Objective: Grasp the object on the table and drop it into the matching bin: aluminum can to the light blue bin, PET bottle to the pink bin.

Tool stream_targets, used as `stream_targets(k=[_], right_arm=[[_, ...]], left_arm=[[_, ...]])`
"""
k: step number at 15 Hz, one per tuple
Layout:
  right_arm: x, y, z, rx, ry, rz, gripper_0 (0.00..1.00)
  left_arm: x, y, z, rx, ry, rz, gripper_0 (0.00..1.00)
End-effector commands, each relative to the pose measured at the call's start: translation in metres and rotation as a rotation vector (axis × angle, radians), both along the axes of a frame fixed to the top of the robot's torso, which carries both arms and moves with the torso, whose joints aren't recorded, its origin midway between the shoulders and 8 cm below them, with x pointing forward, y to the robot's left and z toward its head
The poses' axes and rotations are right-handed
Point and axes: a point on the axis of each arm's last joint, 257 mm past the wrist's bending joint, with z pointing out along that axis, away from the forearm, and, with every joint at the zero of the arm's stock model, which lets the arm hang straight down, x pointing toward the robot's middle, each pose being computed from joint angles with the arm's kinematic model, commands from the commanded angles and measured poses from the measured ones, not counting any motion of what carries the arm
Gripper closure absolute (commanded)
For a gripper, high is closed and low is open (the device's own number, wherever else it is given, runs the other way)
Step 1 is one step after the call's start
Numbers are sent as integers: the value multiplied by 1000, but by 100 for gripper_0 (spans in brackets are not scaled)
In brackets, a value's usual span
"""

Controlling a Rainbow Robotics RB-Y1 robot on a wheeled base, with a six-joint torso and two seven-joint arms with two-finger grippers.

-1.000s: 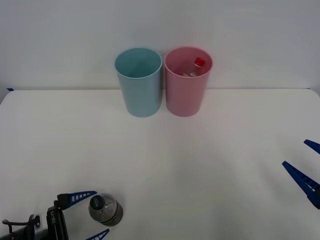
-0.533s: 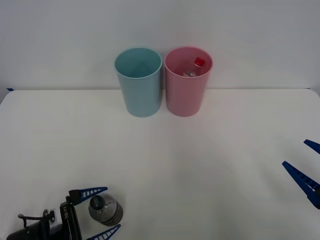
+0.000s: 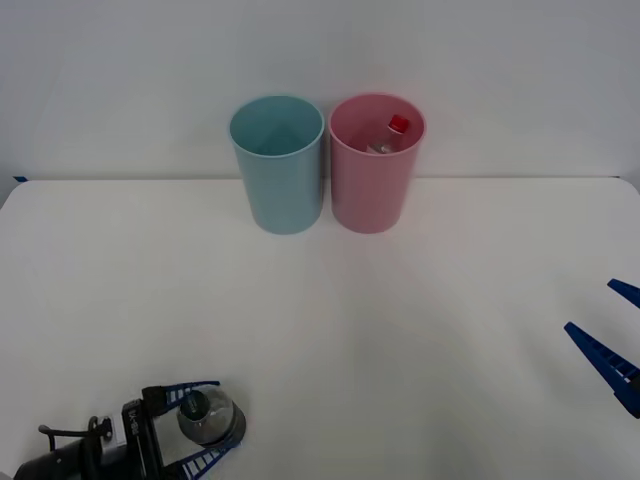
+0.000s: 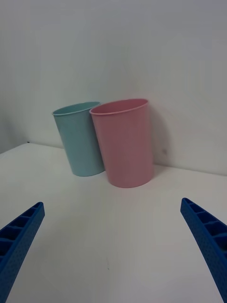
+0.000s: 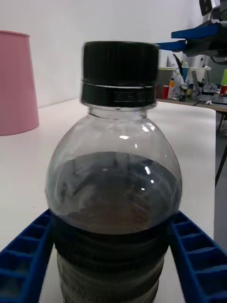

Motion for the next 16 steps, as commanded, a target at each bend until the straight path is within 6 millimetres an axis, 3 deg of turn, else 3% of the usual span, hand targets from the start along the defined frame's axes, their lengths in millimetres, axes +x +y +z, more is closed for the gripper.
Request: stream_targets(k=[1,6,12,16], right_arm=[[0,0,0,0,0,0,0],[0,0,0,0,0,0,0],[0,0,0,0,0,0,0],[0,0,0,0,0,0,0]], left_arm=[[2,-1,1,-2,-1,-3,100],[10,-1,8,-14,10,-10,100],[44,36,43,-97,-1,117,100],[72,50,71,-129,-17,233,100]])
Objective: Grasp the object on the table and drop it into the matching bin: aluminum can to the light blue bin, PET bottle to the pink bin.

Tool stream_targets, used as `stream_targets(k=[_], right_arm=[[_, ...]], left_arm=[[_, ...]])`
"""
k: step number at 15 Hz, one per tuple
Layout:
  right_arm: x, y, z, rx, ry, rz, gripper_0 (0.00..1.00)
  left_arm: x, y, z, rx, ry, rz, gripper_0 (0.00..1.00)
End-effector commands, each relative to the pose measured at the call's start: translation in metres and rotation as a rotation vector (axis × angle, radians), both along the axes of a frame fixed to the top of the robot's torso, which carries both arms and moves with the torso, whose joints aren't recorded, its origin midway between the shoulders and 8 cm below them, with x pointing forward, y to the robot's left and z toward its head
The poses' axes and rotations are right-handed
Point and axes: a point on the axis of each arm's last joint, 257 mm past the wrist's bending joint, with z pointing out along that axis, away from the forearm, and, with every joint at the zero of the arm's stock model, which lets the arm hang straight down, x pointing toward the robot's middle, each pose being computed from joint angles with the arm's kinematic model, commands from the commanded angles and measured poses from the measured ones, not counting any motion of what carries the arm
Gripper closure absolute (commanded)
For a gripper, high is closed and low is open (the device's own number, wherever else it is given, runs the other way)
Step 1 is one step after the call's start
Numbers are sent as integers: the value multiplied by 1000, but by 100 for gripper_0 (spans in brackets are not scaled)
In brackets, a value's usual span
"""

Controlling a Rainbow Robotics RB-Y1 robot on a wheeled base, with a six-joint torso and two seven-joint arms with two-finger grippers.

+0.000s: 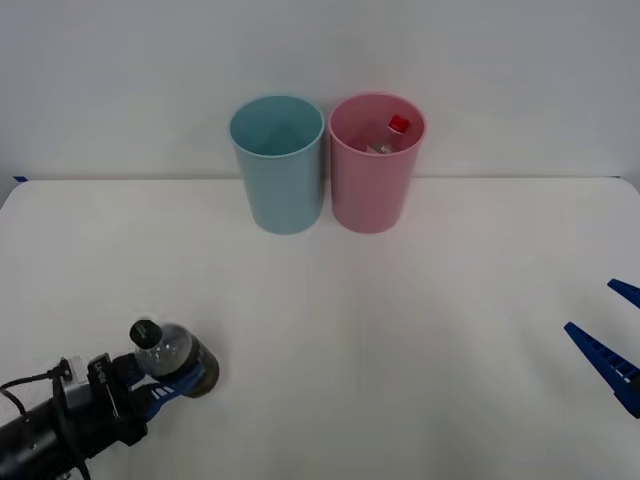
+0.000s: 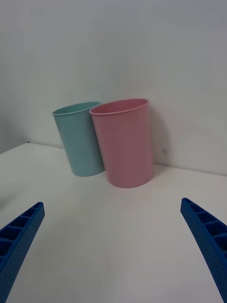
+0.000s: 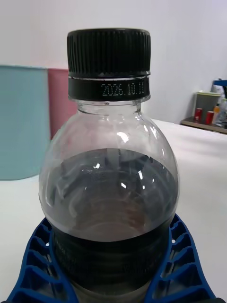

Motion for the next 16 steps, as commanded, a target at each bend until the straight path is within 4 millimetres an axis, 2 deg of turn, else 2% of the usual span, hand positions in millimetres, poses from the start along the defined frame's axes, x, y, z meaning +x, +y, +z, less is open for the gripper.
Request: stream_targets(k=[1,10,16], right_arm=[[0,0,0,0,0,0,0],[0,0,0,0,0,0,0],[0,0,0,0,0,0,0]], left_arm=[[19,7,23,-35,5,75,100],[61,23,122,-186,19,246,100],[70,7,191,-281,13,238,100]])
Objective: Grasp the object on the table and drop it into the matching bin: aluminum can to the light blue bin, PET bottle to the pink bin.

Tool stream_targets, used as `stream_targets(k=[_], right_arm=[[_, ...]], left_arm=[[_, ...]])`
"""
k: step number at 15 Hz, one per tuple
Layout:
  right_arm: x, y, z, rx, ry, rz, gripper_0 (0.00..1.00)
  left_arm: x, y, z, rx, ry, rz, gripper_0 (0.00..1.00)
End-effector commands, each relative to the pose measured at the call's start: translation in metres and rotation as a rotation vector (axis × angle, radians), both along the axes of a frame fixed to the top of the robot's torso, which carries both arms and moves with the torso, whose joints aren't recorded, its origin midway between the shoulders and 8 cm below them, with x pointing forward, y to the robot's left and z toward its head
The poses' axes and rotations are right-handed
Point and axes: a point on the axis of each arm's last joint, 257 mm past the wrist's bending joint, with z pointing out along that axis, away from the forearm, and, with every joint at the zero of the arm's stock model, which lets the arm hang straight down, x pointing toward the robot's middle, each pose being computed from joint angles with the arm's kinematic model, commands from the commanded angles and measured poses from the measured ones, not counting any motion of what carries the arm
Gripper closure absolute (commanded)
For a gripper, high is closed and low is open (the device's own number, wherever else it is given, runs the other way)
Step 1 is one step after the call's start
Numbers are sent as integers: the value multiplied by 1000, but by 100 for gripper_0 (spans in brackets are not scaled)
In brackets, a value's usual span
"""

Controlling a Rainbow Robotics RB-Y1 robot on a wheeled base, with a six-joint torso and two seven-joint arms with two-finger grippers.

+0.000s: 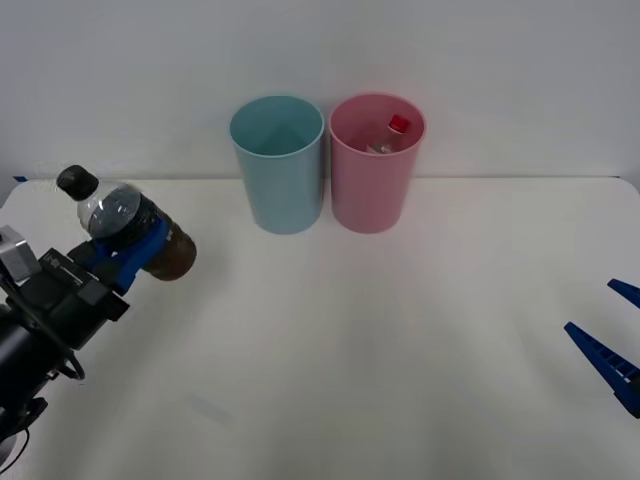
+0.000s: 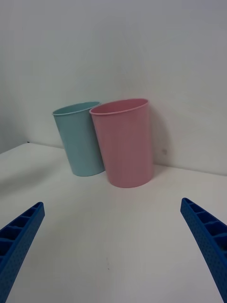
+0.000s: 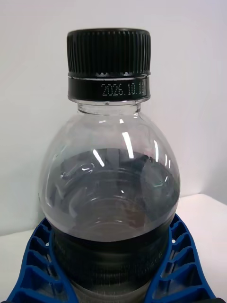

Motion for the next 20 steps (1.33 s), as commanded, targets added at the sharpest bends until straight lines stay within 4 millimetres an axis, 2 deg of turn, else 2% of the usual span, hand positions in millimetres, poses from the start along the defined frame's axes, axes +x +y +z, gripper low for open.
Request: stream_targets(k=[1,6,10,16,20], right_arm=[[0,0,0,0,0,0,0],[0,0,0,0,0,0,0],[0,0,0,0,0,0,0],[0,0,0,0,0,0,0],[0,0,0,0,0,0,0]], left_arm=[[2,-12,31,-29,-17,-33,100],[22,-36,78,-59,-52,-98,100],[38,-59,107,-68,-70,-148,100],[89,-96,121,-48,-85,-209,98],[123,-136,125,56,-129,-242,97]])
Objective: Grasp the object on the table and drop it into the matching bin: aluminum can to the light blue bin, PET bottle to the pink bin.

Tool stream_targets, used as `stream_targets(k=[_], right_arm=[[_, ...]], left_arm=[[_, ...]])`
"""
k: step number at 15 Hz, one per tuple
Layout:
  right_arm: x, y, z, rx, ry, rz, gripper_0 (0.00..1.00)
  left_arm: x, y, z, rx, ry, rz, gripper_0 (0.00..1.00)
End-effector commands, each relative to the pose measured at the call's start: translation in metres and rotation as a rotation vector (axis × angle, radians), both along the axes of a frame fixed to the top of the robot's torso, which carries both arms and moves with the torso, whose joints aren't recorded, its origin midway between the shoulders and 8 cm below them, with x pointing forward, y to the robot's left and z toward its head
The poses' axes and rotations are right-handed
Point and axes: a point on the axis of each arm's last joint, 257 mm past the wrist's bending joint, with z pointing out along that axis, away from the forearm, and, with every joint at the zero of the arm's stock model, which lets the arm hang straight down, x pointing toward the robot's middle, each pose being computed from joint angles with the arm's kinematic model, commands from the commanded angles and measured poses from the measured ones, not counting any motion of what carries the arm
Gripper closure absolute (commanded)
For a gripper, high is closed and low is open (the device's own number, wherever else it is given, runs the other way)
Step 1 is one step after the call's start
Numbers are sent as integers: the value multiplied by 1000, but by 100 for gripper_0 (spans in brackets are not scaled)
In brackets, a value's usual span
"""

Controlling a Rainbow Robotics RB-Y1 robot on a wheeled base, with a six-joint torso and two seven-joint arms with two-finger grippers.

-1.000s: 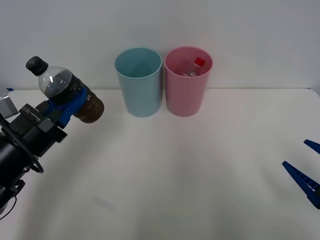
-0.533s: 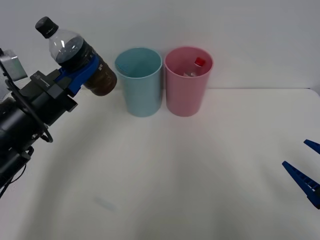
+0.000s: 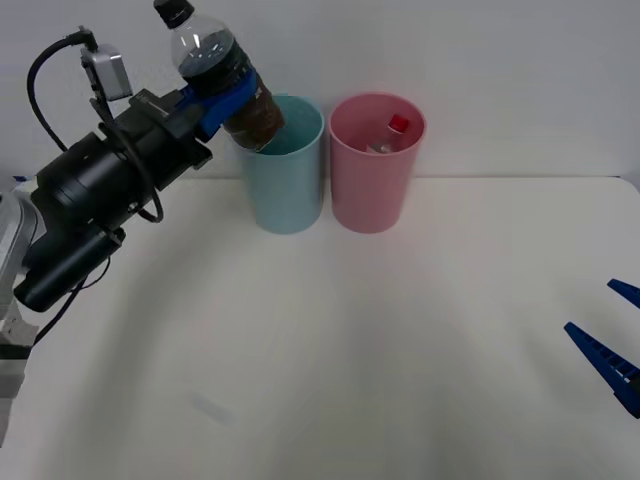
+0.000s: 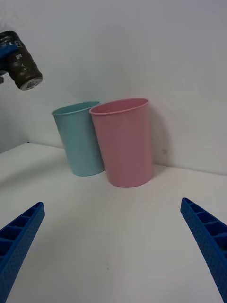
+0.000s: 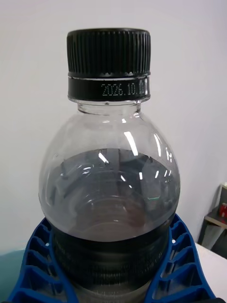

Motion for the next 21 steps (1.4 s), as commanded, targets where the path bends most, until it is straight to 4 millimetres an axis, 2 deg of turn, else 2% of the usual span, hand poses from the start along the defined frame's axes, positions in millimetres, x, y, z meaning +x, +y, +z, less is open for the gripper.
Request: stream_targets(k=[1,7,10,13,16,21], right_arm=[[0,0,0,0,0,0,0],[0,0,0,0,0,0,0],[0,0,0,0,0,0,0],[0,0,0,0,0,0,0],[0,0,0,0,0,0,0],[0,0,0,0,0,0,0]], left_arm=[[24,-30,4,58,-30,-20,97],[67,-106,13,169,-73,-19,95],[87,-136,11,242,-102,8,95],[99,-158,15,295,-116,21,94],[100,-178,17,306,-122,25,93],[99,-184,16,306,-121,27,94]])
